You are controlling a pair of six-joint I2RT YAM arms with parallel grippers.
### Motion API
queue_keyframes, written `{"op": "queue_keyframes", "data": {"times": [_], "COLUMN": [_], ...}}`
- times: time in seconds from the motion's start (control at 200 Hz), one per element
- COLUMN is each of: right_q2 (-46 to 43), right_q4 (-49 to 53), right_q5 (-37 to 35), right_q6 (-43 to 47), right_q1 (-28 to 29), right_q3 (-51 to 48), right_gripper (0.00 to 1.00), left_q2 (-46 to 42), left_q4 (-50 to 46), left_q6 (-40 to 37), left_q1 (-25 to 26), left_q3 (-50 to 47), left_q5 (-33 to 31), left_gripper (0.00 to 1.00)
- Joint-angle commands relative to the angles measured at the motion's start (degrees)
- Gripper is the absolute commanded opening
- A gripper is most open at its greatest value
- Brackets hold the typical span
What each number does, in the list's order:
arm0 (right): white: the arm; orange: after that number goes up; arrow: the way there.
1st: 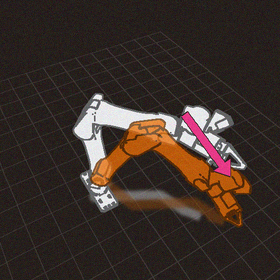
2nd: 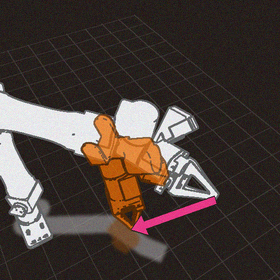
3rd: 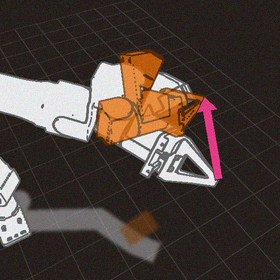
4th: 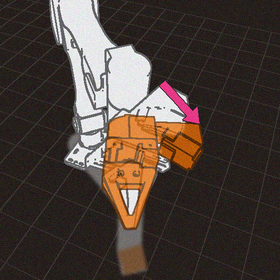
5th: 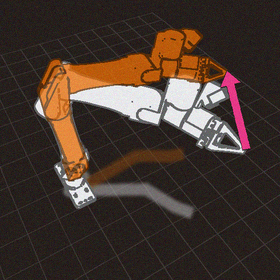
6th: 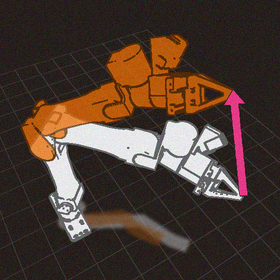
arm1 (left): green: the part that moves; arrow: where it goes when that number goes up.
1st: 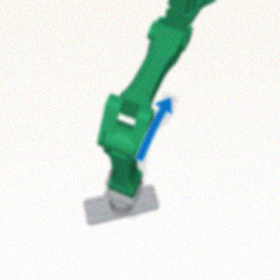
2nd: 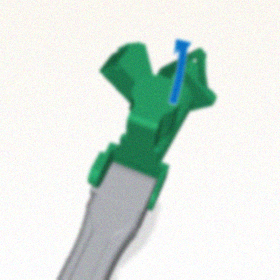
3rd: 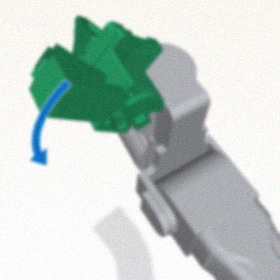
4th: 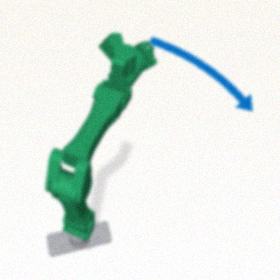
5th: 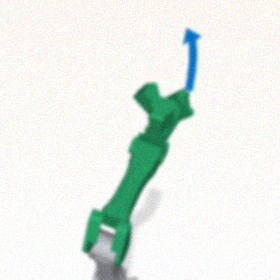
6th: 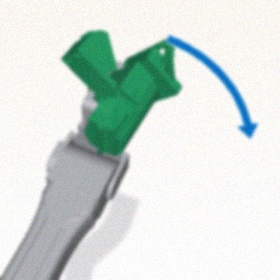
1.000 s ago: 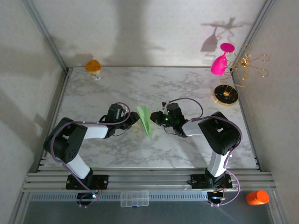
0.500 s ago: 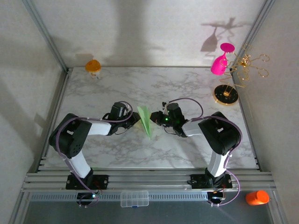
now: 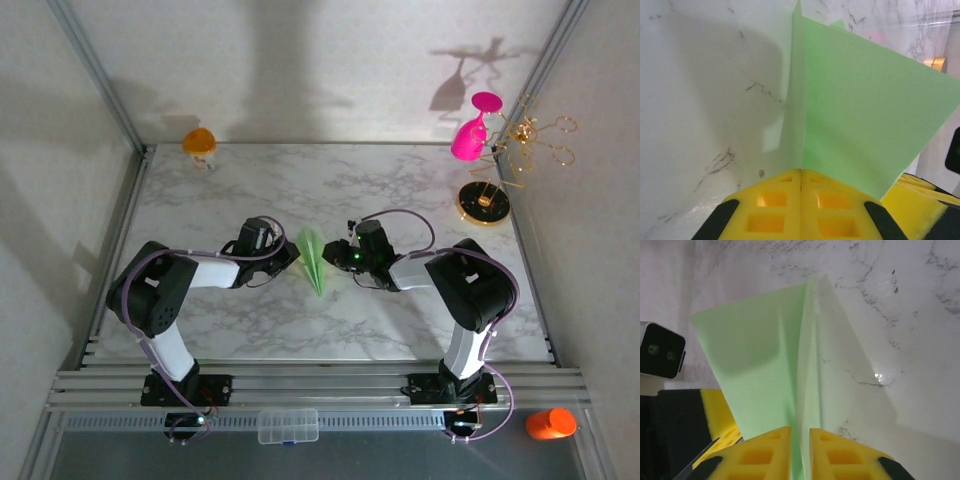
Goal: Fold a paper plane with a square sheet of paper (pick it up from the middle)
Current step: Turn over a paper plane at the center of the table.
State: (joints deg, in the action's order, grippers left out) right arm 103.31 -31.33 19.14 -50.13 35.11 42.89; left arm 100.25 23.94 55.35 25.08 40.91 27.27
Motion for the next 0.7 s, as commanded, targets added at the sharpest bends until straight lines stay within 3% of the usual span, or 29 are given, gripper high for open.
{"op": "queue_keyframes", "data": {"times": [0.0, 0.491, 0.571, 0.696], "right_q2": [-0.5, 5.5, 5.7, 4.8], "right_q4": [4.6, 14.6, 15.0, 14.6], "right_q5": [-1.1, -0.5, -0.9, -3.0], "right_q6": [3.5, 9.0, 9.3, 9.2], "right_q1": [-0.3, -0.3, -0.3, -0.5], "right_q3": [3.1, 11.3, 11.9, 11.7], "right_gripper": [0.21, 0.23, 0.19, 0.03], "left_q2": [0.7, 1.0, 1.0, -0.1], "left_q4": [-0.9, -2.7, -2.8, -3.3], "left_q6": [-0.7, -2.5, -2.7, -3.2], "left_q1": [0.4, 0.4, 0.4, -0.1], "left_q3": [1.7, 2.5, 2.5, 2.1], "left_q5": [0.1, 0.6, 0.6, 0.0], "left_gripper": [0.0, 0.0, 0.0, 0.0]}}
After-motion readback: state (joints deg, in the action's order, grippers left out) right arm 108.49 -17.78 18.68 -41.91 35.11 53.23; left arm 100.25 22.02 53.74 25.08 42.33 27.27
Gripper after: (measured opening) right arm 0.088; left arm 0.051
